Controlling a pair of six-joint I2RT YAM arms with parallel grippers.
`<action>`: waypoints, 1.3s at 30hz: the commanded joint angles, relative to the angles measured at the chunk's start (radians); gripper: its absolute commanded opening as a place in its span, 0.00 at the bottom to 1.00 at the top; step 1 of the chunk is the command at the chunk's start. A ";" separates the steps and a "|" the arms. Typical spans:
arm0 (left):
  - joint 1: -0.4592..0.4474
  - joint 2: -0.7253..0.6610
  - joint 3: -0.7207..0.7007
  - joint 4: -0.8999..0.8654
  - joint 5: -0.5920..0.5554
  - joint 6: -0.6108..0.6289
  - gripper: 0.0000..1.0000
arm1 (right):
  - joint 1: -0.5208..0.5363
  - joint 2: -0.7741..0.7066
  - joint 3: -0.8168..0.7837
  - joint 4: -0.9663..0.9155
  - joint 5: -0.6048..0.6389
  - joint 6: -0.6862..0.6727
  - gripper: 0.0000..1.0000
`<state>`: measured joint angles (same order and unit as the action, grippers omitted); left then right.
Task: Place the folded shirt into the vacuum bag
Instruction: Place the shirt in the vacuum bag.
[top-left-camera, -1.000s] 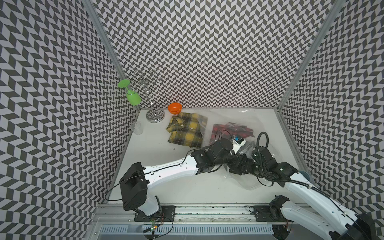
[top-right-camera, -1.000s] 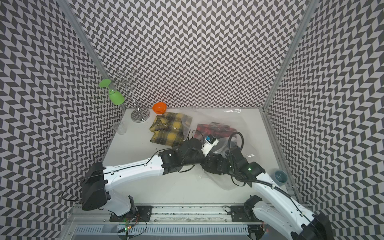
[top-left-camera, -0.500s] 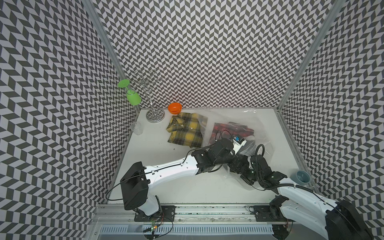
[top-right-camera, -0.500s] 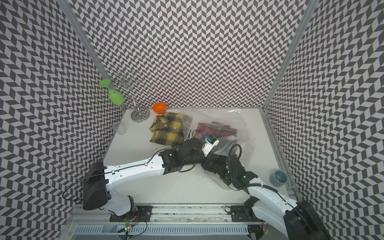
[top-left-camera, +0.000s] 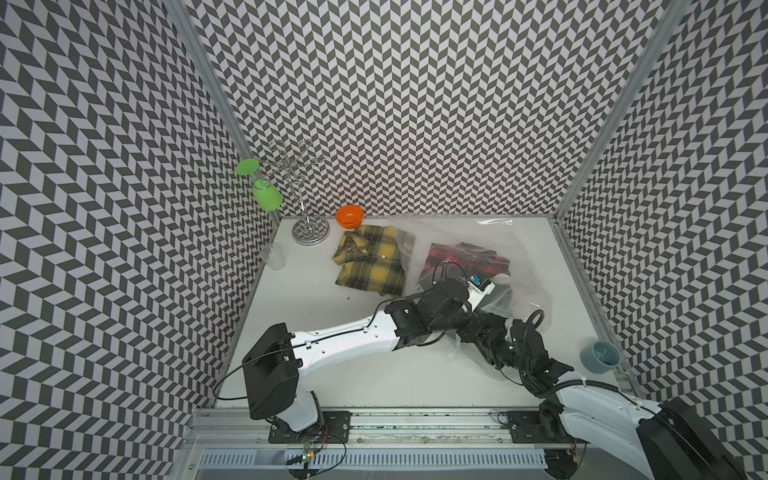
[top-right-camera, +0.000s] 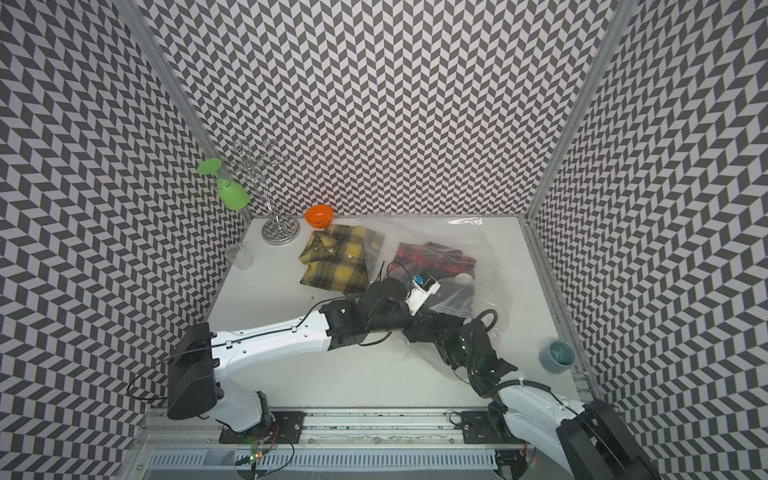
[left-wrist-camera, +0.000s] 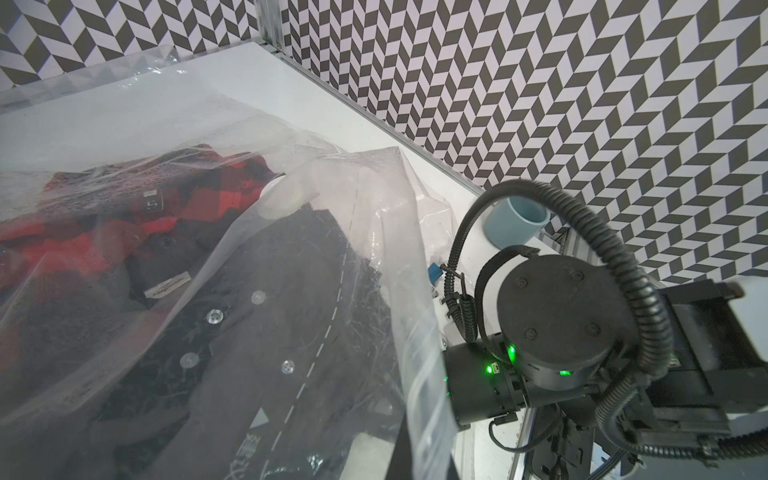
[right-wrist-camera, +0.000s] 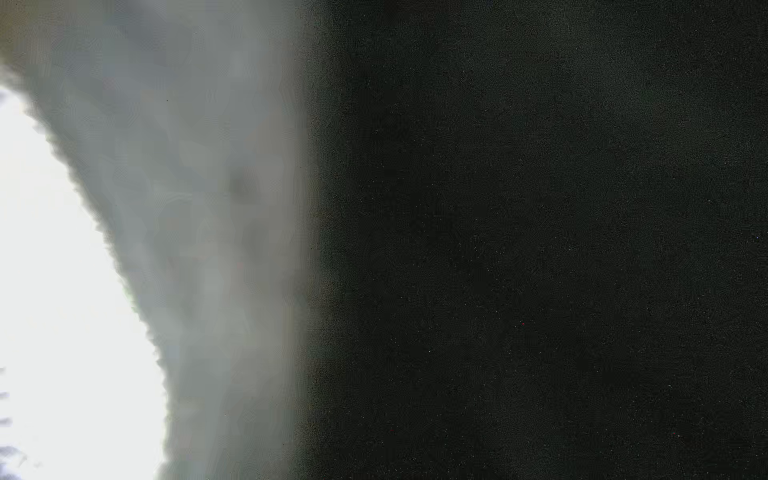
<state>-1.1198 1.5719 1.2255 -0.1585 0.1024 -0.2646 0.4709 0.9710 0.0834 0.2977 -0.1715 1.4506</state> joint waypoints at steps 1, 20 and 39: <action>-0.012 -0.004 0.039 0.022 0.019 -0.005 0.00 | -0.020 -0.004 0.008 0.117 0.125 0.039 0.25; -0.017 -0.001 0.045 0.024 0.007 -0.008 0.00 | -0.243 0.001 0.221 0.140 -0.109 -0.214 0.02; -0.026 0.071 0.116 0.021 0.035 -0.006 0.00 | -0.057 0.042 0.002 0.235 -0.104 -0.088 0.62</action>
<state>-1.1316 1.6367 1.3022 -0.1577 0.1112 -0.2668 0.3759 0.9852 0.0986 0.4171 -0.3107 1.3033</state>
